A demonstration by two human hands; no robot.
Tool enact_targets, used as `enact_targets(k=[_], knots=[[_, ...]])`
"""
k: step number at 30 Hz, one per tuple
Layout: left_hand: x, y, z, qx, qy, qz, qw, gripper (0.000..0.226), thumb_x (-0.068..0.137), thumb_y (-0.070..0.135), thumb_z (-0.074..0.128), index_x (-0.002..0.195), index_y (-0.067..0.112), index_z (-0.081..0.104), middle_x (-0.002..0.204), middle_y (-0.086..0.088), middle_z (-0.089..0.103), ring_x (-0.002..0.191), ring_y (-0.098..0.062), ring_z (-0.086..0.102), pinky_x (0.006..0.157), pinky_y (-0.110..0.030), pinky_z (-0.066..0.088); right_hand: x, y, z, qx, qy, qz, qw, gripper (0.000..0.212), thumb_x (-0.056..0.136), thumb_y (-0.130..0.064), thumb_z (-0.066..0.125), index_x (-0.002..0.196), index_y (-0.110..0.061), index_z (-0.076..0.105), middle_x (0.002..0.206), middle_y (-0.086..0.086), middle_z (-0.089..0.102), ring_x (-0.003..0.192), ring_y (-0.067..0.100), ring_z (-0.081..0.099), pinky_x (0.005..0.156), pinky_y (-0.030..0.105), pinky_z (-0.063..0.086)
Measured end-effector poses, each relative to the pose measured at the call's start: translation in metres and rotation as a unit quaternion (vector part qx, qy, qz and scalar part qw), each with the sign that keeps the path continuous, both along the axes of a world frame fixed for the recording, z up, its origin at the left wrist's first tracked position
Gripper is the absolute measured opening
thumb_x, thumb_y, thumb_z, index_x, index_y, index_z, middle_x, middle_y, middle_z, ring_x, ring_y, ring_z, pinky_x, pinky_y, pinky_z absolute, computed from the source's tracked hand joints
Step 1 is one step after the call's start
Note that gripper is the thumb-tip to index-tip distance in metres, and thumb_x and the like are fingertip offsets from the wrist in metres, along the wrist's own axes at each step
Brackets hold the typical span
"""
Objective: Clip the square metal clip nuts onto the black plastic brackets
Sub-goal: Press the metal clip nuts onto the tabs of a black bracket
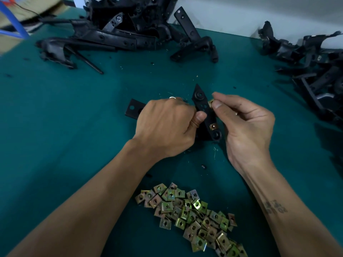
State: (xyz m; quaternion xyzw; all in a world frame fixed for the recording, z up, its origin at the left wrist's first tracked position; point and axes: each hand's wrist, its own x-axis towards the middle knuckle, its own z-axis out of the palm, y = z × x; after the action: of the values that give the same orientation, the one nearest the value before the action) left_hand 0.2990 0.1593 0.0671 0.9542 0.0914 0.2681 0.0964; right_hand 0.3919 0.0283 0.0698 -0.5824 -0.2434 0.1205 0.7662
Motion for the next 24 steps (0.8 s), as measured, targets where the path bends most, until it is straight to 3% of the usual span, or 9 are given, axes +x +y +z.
enact_targets(k=[3, 6, 9, 12, 16, 21, 24], knots=[[0.0, 0.0, 0.001, -0.007, -0.006, -0.002, 1.0, 0.042, 0.096, 0.045, 0.024, 0.064, 0.021, 0.037, 0.07, -0.004, 0.059, 0.062, -0.034, 0.056, 0.054, -0.032, 0.025, -0.007, 0.001, 0.001, 0.021, 0.003, -0.012, 1.0, 0.027, 0.083, 0.006, 0.074, 0.083, -0.02, 0.083, 0.087, -0.001, 0.077, 0.086, 0.01, 0.069, 0.083, 0.02, 0.053], [0.0, 0.0, 0.002, -0.005, -0.012, -0.013, 1.0, 0.04, 0.096, 0.045, 0.025, 0.066, 0.022, 0.036, 0.071, -0.004, 0.06, 0.063, -0.034, 0.056, 0.054, -0.032, 0.024, -0.01, 0.002, 0.003, 0.037, 0.067, -0.03, 0.997, 0.021, 0.085, 0.009, 0.071, 0.088, -0.01, 0.079, 0.078, 0.003, 0.075, 0.078, 0.013, 0.068, 0.08, 0.022, 0.055], [0.0, -0.001, 0.002, -0.005, -0.014, -0.015, 1.0, 0.04, 0.097, 0.044, 0.025, 0.066, 0.022, 0.037, 0.07, -0.004, 0.06, 0.063, -0.032, 0.056, 0.054, -0.031, 0.024, -0.012, 0.002, 0.005, 0.057, 0.128, -0.028, 0.99, 0.016, 0.086, 0.01, 0.069, 0.092, -0.004, 0.068, 0.075, 0.006, 0.072, 0.074, 0.016, 0.068, 0.08, 0.03, 0.056], [0.0, 0.0, 0.001, -0.006, -0.014, -0.011, 1.0, 0.039, 0.097, 0.045, 0.024, 0.067, 0.023, 0.037, 0.072, -0.003, 0.06, 0.064, -0.032, 0.057, 0.054, -0.031, 0.025, -0.014, 0.0, 0.004, 0.043, 0.166, -0.007, 0.985, 0.007, 0.086, 0.003, 0.072, 0.088, -0.003, 0.069, 0.081, 0.011, 0.073, 0.076, 0.021, 0.067, 0.079, 0.041, 0.051], [0.0, 0.0, 0.001, -0.008, -0.012, -0.013, 1.0, 0.041, 0.097, 0.046, 0.024, 0.067, 0.022, 0.039, 0.072, -0.003, 0.06, 0.065, -0.031, 0.057, 0.054, -0.032, 0.027, -0.015, -0.001, 0.005, 0.028, 0.162, -0.021, 0.986, 0.007, 0.084, 0.001, 0.074, 0.087, -0.005, 0.073, 0.084, 0.011, 0.074, 0.08, 0.022, 0.067, 0.083, 0.044, 0.048], [0.0, 0.0, 0.001, -0.005, -0.008, -0.009, 1.0, 0.041, 0.096, 0.044, 0.025, 0.067, 0.022, 0.042, 0.073, -0.003, 0.061, 0.065, -0.032, 0.058, 0.054, -0.032, 0.028, -0.013, -0.002, 0.008, 0.008, 0.15, -0.02, 0.989, 0.01, 0.084, 0.004, 0.074, 0.082, -0.006, 0.074, 0.079, 0.011, 0.074, 0.073, 0.02, 0.067, 0.071, 0.038, 0.052], [0.0, 0.001, 0.0, 0.01, -0.003, -0.006, 1.0, 0.044, 0.096, 0.042, 0.029, 0.068, 0.018, 0.052, 0.074, -0.003, 0.062, 0.065, -0.032, 0.058, 0.054, -0.032, 0.027, -0.016, -0.001, 0.009, -0.002, 0.15, 0.0, 0.989, 0.012, 0.082, 0.009, 0.073, 0.079, -0.003, 0.072, 0.079, 0.014, 0.074, 0.076, 0.024, 0.07, 0.083, 0.04, 0.058]])
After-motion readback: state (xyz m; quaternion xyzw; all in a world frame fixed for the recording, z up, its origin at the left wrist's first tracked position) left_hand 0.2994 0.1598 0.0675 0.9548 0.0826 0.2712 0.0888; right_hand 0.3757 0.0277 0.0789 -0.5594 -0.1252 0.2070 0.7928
